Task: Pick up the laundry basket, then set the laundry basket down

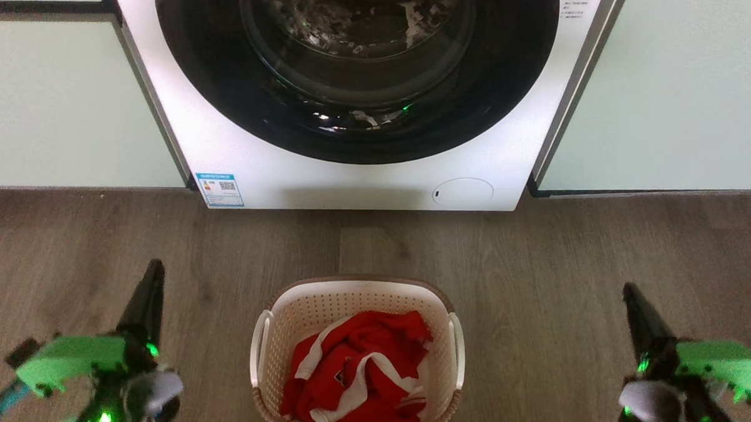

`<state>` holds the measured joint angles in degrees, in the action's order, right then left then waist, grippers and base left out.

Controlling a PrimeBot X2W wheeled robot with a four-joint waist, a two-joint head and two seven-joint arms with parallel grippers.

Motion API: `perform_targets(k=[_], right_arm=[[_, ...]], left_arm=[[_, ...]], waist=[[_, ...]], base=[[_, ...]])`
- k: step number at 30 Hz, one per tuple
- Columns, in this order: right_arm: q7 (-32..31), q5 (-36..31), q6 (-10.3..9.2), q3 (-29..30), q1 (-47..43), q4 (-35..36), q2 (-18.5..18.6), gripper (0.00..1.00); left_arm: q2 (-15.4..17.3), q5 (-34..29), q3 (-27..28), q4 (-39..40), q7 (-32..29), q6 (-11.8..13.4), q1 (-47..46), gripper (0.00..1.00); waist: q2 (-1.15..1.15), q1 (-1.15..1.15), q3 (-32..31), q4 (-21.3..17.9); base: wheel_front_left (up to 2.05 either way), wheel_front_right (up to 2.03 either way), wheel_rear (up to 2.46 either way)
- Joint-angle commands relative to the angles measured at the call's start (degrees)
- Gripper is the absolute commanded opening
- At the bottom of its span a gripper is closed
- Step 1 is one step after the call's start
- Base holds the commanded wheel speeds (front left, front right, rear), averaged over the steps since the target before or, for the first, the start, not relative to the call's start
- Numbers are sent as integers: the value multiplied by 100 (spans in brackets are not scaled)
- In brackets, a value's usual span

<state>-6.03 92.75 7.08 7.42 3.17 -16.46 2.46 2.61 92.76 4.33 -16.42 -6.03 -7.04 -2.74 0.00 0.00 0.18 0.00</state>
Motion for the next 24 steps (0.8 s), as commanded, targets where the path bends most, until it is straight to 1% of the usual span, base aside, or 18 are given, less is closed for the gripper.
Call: perform_targets(k=[1,4,12,24], right_arm=[[7,-1,0,-5,-32,-64,-12,100],[19,-7,0,-15,-102,-182,-31,100],[153,-128,3,-4,-98,-97,-27,100],[354,-563,7,123,-37,0,-20,100]], left_arm=[[-3,-2,-4,-62,5,0,40,100],[-12,-13,-10,-183,18,0,129,100],[-9,-171,11,-138,152,-3,90,100],[-6,-606,155,-32,353,-8,20,100]], waist=[[0,0,0,0],[0,0,2,0],[0,0,8,1],[0,0,9,1]], base=[[0,0,0],[0,0,0],[0,0,0],[0,0,0]])
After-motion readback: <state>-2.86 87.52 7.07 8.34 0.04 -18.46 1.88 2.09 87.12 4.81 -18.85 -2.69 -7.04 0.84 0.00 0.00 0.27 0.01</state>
